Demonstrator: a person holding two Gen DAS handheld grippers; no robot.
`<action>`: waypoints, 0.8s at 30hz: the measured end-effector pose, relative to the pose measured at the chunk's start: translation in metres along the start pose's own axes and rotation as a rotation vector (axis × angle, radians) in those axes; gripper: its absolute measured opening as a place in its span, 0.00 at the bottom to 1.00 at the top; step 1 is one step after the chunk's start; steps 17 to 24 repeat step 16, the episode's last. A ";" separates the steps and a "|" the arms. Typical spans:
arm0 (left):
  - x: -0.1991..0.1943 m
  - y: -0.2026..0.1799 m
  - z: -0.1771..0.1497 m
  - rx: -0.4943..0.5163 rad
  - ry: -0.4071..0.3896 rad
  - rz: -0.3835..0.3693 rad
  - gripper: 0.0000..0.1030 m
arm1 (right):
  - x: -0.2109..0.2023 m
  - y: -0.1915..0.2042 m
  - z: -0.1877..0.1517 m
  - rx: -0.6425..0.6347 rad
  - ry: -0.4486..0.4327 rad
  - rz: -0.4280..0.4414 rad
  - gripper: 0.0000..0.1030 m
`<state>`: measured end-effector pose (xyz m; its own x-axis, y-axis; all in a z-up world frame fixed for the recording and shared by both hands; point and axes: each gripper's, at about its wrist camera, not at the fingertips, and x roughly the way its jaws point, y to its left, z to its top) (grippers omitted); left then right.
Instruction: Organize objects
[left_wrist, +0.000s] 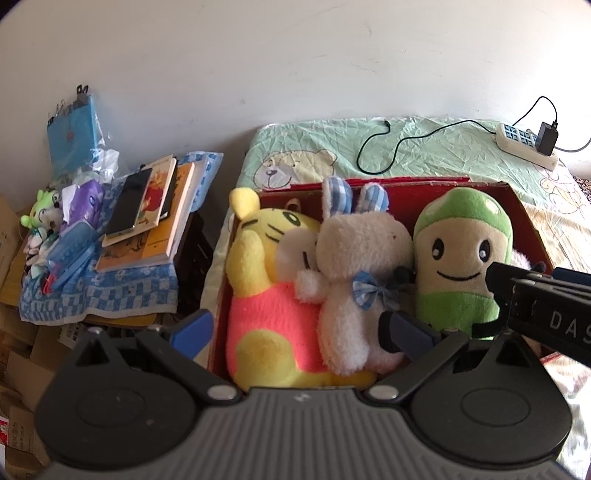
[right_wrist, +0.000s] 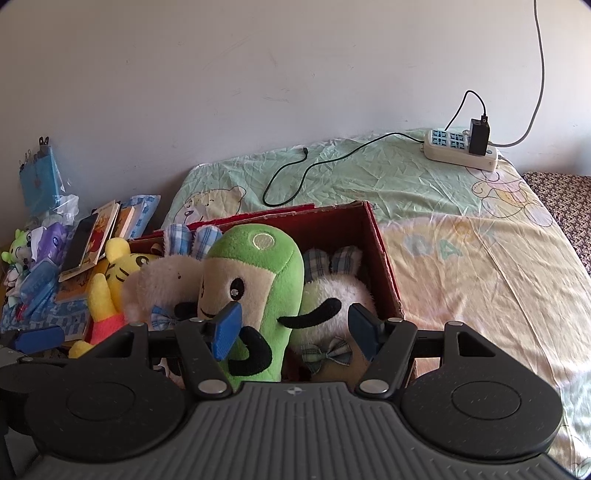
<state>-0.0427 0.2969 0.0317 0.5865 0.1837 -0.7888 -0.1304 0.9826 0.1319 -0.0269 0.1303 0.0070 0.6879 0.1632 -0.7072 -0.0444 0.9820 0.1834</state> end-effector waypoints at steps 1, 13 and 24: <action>0.001 0.000 0.001 -0.001 0.004 -0.002 0.99 | 0.001 0.000 0.001 0.000 0.002 0.001 0.65; 0.006 0.000 0.003 -0.008 0.012 0.000 0.99 | 0.005 -0.001 0.002 -0.003 0.008 0.013 0.65; 0.005 -0.002 0.002 -0.007 0.004 0.017 0.99 | 0.004 -0.002 0.002 0.000 0.008 0.016 0.65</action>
